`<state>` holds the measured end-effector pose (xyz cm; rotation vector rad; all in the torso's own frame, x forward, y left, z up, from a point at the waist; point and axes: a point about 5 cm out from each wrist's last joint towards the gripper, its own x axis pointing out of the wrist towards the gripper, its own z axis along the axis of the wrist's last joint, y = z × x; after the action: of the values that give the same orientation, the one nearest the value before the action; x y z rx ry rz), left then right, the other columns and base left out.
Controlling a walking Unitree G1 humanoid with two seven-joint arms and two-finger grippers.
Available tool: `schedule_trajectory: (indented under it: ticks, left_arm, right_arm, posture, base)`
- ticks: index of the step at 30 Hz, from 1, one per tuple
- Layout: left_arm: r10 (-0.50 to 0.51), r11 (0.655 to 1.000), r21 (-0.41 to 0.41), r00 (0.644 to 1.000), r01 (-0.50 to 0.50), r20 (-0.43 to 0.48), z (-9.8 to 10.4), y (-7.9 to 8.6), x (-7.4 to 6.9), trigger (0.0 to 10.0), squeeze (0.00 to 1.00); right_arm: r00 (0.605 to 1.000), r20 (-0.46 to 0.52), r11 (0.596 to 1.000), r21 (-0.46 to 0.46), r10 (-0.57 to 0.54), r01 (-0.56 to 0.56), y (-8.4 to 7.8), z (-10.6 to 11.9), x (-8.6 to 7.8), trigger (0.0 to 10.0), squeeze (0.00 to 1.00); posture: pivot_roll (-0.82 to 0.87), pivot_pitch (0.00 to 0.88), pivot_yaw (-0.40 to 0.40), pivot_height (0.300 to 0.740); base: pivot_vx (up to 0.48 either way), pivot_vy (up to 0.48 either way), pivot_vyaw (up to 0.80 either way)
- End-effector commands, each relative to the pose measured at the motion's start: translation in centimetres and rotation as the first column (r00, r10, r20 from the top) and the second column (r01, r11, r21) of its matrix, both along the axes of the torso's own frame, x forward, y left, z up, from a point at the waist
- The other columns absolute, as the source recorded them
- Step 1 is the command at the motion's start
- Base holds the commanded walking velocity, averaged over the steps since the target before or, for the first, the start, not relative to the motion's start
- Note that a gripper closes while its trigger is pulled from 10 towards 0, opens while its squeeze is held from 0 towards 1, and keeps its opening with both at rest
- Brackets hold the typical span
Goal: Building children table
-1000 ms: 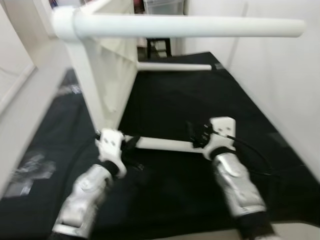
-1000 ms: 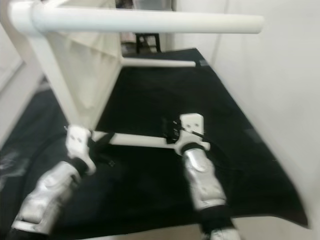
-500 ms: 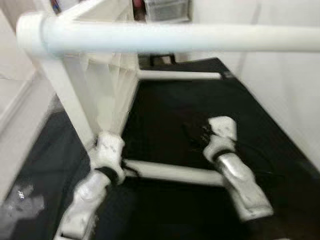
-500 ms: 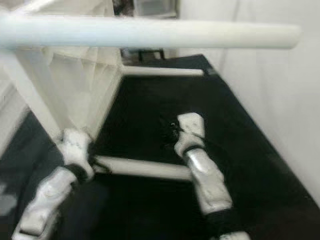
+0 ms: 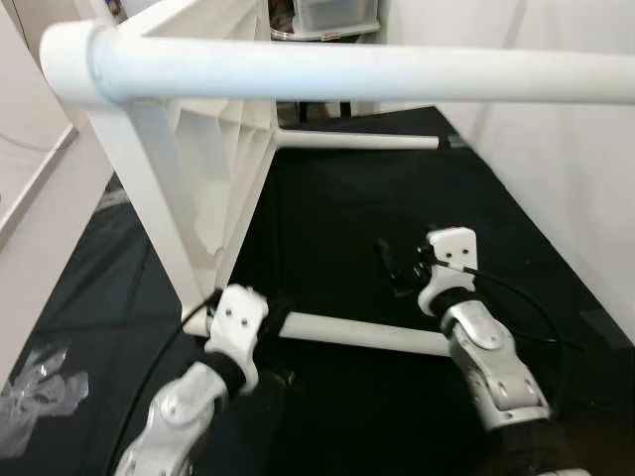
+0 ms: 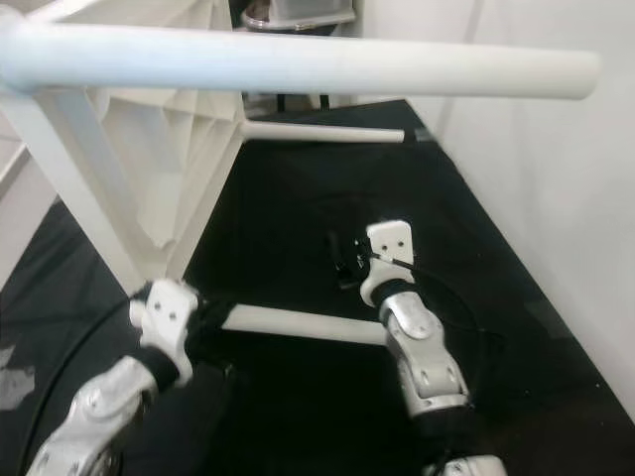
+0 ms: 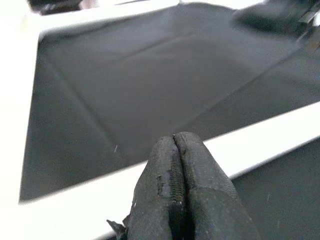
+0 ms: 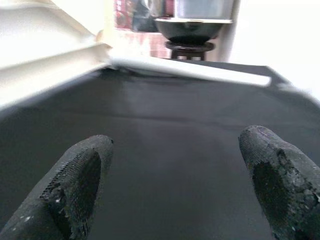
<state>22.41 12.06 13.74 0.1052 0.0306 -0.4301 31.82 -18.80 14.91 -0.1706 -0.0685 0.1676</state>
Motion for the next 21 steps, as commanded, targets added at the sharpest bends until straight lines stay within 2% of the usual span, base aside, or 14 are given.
schedule_trajectory:
  ticks: [1,3,5,6,8,9,10,11,14,15,16,18,19,21]
  left_arm:
    - [0.031,1.000,0.005,0.999,-0.031,-0.007,0.0,0.5,0.0,10.0,0.00]
    - [0.079,0.997,-0.002,0.997,-0.079,-0.012,-0.2,1.4,0.2,10.0,0.00]
    - [0.079,0.997,-0.002,0.997,-0.079,-0.012,-0.2,1.4,0.2,10.0,0.00]
    - [0.111,0.994,-0.004,0.994,-0.111,-0.010,-0.4,2.0,0.6,10.0,0.00]
    - [0.111,0.994,-0.004,0.994,-0.111,-0.010,-0.4,2.0,0.6,10.0,0.00]
    - [0.138,0.990,-0.010,0.990,-0.138,-0.011,-0.5,2.7,1.0,10.0,0.00]
    - [0.138,0.990,-0.010,0.990,-0.138,-0.011,-0.5,2.7,1.0,10.0,0.00]
    - [0.164,0.986,-0.025,0.986,-0.164,-0.008,-0.5,3.4,1.9,10.0,0.00]
    - [0.178,0.983,-0.036,0.984,-0.178,-0.008,-0.5,3.8,2.4,10.0,0.00]
    - [0.179,0.983,-0.045,0.984,-0.180,-0.007,-0.5,4.0,3.2,10.0,0.00]
    - [0.179,0.983,-0.045,0.984,-0.180,-0.007,-0.5,4.0,3.2,10.0,0.00]
    - [0.164,0.985,-0.048,0.986,-0.164,-0.007,-0.4,3.7,4.2,10.0,0.00]
    - [0.164,0.985,-0.048,0.986,-0.164,-0.007,-0.4,3.7,4.2,10.0,0.00]
    - [0.155,0.987,-0.044,0.988,-0.155,-0.006,-0.5,3.5,4.5,10.0,0.00]
  right_arm:
    - [1.000,0.010,1.000,0.000,0.006,-0.006,-0.1,0.1,-0.2,10.0,0.00]
    - [0.998,0.047,0.997,-0.067,0.028,-0.025,-1.5,1.2,-0.7,10.0,0.00]
    - [0.998,0.047,0.997,-0.067,0.028,-0.025,-1.5,1.2,-0.7,10.0,0.00]
    - [0.995,0.083,0.993,-0.114,0.050,-0.040,-2.5,2.5,-1.4,10.0,0.00]
    - [0.995,0.083,0.993,-0.114,0.050,-0.040,-2.5,2.5,-1.4,10.0,0.00]
    - [0.991,0.117,0.984,-0.172,0.072,-0.052,-3.5,3.8,-2.2,10.0,0.00]
    - [0.991,0.117,0.984,-0.172,0.072,-0.052,-3.5,3.8,-2.2,10.0,0.00]
    - [0.977,0.128,0.955,-0.265,0.170,-0.131,-4.4,5.9,-4.1,10.0,0.00]
    - [0.962,0.118,0.924,-0.330,0.245,-0.195,-4.6,7.2,-5.4,10.0,0.00]
    - [0.933,0.050,0.871,-0.380,0.356,-0.312,-5.1,8.6,-7.9,10.0,0.00]
    - [0.933,0.050,0.871,-0.380,0.356,-0.312,-5.1,8.6,-7.9,10.0,0.00]
    - [0.846,-0.111,0.748,-0.418,0.521,-0.516,-5.6,11.2,-12.4,10.0,0.00]
    - [0.846,-0.111,0.748,-0.418,0.521,-0.516,-5.6,11.2,-12.4,10.0,0.00]
    - [0.821,-0.133,0.716,-0.426,0.555,-0.553,-5.8,12.7,-13.9,10.0,0.00]
  posture:
    - [0.02,0.088,0.044,0.740]
    - [0.02,0.088,0.044,0.740]
    - [0.02,0.088,0.044,0.740]
    - [0.01,0.087,0.039,0.740]
    - [0.01,0.087,0.039,0.740]
    - [-0.01,0.087,0.039,0.740]
    - [-0.01,0.087,0.039,0.740]
    - [-0.05,0.081,0.046,0.740]
    - [-0.05,0.080,0.047,0.740]
    - [-0.10,0.065,0.067,0.740]
    - [-0.10,0.065,0.067,0.740]
    - [-0.12,0.048,0.086,0.740]
    - [-0.12,0.048,0.086,0.740]
    - [-0.13,0.040,0.096,0.740]
  base:
    - [0.000,0.000,0.00]
    - [0.000,0.000,0.00]
    - [0.000,0.000,0.00]
    - [0.000,0.000,0.00]
    - [0.000,0.000,0.00]
    - [0.000,0.000,0.00]
    - [0.000,0.000,0.00]
    - [0.000,0.000,0.00]
    - [0.000,0.000,0.00]
    - [0.000,0.000,0.00]
    - [0.000,0.000,0.00]
    - [0.000,0.000,0.00]
    - [0.000,0.000,0.00]
    - [0.000,0.000,0.00]
